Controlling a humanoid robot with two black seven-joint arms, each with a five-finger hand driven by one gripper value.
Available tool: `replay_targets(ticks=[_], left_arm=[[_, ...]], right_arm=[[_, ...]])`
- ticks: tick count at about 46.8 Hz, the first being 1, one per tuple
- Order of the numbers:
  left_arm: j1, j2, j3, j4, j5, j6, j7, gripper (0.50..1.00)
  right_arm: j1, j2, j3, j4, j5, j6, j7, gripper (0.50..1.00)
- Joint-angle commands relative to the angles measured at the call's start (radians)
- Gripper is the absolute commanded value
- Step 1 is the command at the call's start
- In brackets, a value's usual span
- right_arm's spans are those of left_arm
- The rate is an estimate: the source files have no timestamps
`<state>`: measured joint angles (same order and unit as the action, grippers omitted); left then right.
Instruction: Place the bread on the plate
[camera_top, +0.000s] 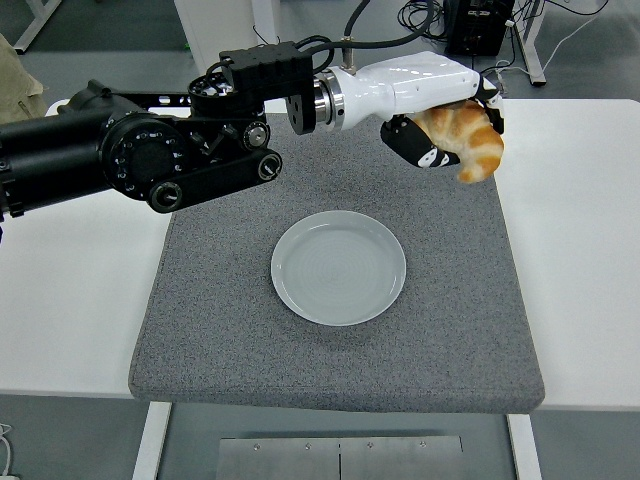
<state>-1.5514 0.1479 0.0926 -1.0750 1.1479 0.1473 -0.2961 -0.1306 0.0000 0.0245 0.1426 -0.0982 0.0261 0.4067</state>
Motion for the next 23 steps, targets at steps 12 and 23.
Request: replay_targets(ticks=[12,23], left_arm=[[0.088,0.004,0.055,0.0,0.073,0.026,0.002,0.5],[0.149,0.025,0.085,0.0,0.078,0.043,0.002,0.5]], right_arm=[[0.0,0.0,0.0,0.0,0.0,0.0,0.001,1.0],[0.0,0.0,0.0,0.002,0.0,0.0,0.0,1.0]])
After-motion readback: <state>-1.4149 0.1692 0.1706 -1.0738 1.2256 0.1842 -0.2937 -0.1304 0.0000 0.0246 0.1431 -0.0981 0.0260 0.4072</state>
